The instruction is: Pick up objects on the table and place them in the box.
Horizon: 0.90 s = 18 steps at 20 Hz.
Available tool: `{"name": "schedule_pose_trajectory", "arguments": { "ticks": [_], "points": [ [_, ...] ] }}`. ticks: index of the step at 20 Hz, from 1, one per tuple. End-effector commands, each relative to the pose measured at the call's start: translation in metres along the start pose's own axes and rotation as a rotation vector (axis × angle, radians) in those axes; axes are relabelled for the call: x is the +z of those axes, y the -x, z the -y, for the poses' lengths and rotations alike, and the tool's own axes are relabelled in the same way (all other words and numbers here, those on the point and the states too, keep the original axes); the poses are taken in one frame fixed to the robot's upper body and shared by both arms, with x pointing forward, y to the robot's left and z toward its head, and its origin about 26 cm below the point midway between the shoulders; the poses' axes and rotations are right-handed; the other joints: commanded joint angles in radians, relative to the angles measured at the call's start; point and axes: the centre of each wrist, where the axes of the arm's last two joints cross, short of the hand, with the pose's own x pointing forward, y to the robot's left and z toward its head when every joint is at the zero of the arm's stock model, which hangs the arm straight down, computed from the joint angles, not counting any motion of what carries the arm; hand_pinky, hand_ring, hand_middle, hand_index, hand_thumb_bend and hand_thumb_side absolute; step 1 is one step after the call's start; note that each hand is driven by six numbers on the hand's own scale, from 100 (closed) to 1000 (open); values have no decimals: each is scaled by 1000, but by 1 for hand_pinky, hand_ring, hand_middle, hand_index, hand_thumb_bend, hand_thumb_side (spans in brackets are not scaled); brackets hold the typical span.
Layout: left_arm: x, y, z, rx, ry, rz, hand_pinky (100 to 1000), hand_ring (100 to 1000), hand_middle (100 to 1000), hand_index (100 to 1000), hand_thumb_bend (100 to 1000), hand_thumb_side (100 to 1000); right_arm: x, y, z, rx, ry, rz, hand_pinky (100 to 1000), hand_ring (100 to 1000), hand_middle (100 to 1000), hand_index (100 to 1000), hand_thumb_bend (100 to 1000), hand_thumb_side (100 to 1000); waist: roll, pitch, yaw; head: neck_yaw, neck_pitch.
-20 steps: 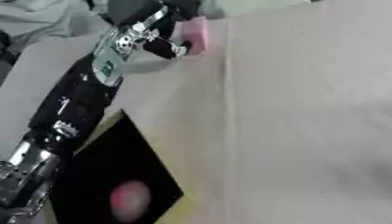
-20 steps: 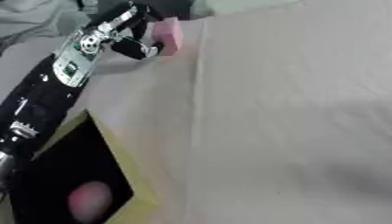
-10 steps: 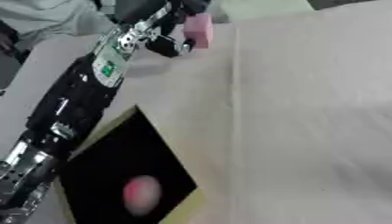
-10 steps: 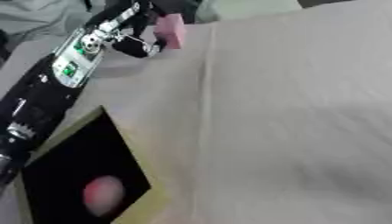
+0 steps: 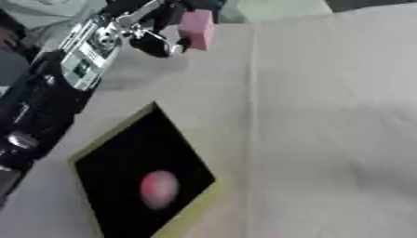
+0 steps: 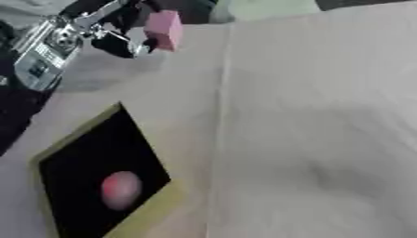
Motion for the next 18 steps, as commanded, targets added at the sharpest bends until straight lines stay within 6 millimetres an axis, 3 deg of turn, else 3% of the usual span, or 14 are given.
{"name": "schedule_pose_trajectory", "arguments": {
  "ticks": [1, 12, 18],
  "points": [
    [16, -4, -18, -47, -52, 36, 420, 271, 216, 393, 304, 100, -5, -4, 5, 9, 14, 24, 775, 742, 646, 769, 502, 962, -13, -29, 11, -27, 22],
    [62, -33, 16, -4, -153, 104, 432, 277, 222, 401, 346, 100, -2, -1, 9, 31, 46, 12, 773, 742, 647, 768, 510, 967, -55, -27, 47, -148, 45],
    [83, -58, 37, 8, -223, 82, 431, 277, 223, 402, 367, 100, -2, -1, 12, 41, 70, 17, 772, 742, 648, 768, 505, 975, -82, -26, 49, -181, 44]
  ]
}}
